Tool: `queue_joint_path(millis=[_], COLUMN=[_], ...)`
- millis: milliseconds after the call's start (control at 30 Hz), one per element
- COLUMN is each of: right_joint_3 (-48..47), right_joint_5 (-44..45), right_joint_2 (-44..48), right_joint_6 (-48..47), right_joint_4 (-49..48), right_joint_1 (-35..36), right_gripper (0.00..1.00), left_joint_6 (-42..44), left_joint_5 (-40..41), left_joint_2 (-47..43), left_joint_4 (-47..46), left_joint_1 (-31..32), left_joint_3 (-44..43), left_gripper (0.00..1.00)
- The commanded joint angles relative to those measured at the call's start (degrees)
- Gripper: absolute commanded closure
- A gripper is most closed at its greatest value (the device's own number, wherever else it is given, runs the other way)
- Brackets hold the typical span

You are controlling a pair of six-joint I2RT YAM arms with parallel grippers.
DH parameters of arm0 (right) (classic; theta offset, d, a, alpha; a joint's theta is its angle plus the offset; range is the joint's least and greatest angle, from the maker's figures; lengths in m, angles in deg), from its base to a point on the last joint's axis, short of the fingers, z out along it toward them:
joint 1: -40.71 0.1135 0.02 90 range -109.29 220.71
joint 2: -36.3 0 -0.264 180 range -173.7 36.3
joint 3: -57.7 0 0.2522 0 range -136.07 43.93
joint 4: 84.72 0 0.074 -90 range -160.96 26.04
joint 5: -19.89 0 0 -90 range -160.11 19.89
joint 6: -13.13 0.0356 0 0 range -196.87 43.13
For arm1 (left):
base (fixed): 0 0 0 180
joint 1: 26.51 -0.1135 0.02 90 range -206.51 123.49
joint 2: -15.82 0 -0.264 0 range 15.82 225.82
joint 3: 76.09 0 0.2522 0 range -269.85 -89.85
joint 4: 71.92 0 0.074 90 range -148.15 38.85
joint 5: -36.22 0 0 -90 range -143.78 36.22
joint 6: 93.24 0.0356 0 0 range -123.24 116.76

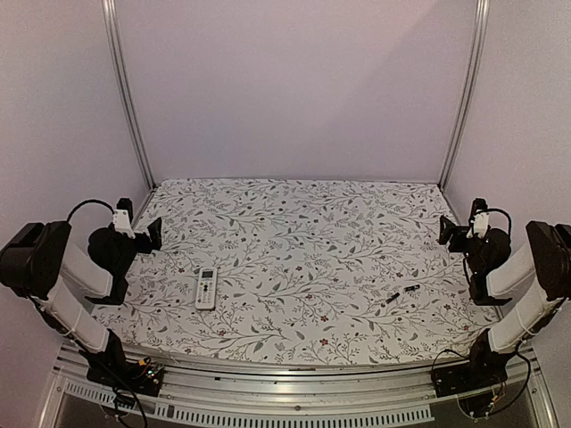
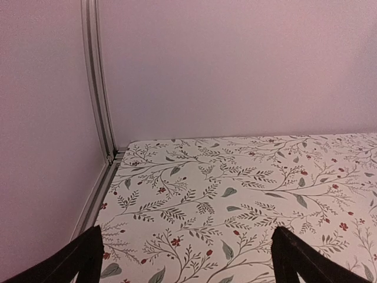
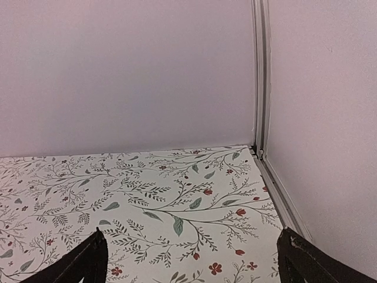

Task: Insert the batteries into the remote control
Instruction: Pick up the remote control from the center of the board.

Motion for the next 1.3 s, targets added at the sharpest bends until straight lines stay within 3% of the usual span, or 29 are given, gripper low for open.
queue_joint_path(millis=[0, 133, 200, 233, 367, 467, 567, 633, 733, 900, 1267], right_joint_3=[-1.1, -9.2, -11.7, -12.6, -17.2, -21.2, -24.0, -25.8, -28.7, -31.2, -29.0], right_joint_5=[3.5, 1.2, -3.5, -4.7, -4.8, -5.8, -4.7, -2.2, 2.3, 4.5, 7.4], right_joint_2=[5.0, 14.1, 17.4, 18.2, 21.9, 24.4, 26.2, 26.7, 26.0, 22.9, 22.9], right_joint_6=[0.7, 4.4, 7.2, 8.4, 16.4, 19.4, 21.1, 21.4, 20.3, 19.5, 21.2], right_joint_4=[7.7, 28.2, 33.7, 35.6, 45.4, 53.6, 59.2, 62.6, 67.5, 70.5, 70.5], right_joint_1=[0.3, 0.3, 0.3, 0.3, 0.3, 1.0, 3.7, 6.3, 11.7, 16.9, 20.9], right_gripper=[0.01, 0.01, 0.01, 0.01, 0.01, 0.01, 0.01, 0.01, 0.01, 0.01, 0.01], left_joint_6=[0.4, 0.3, 0.4, -0.3, -3.0, -4.6, -5.6, -4.9, -3.5, -2.3, -8.4], left_joint_5=[0.0, -0.2, 0.4, 2.3, 12.4, 5.6, -1.7, -2.4, -2.9, -1.8, -4.4], left_joint_2=[-0.3, -0.2, -0.5, -1.6, -2.5, 1.0, 2.5, 2.4, 2.1, 0.3, 8.1], left_joint_4=[0.2, 0.4, 0.3, 5.2, 44.3, 75.7, 96.3, 104.1, 111.3, 112.8, 110.0], left_joint_1=[0.5, 0.4, 0.3, 0.4, -0.1, 0.5, 4.1, 8.8, 16.2, 27.4, 28.9], left_joint_3=[-0.3, -0.4, -0.5, -2.2, -24.7, -44.9, -52.2, -52.6, -50.1, -45.3, -44.9], left_gripper=[0.00, 0.00, 0.00, 0.00, 0.00, 0.00, 0.00, 0.00, 0.00, 0.00, 0.00])
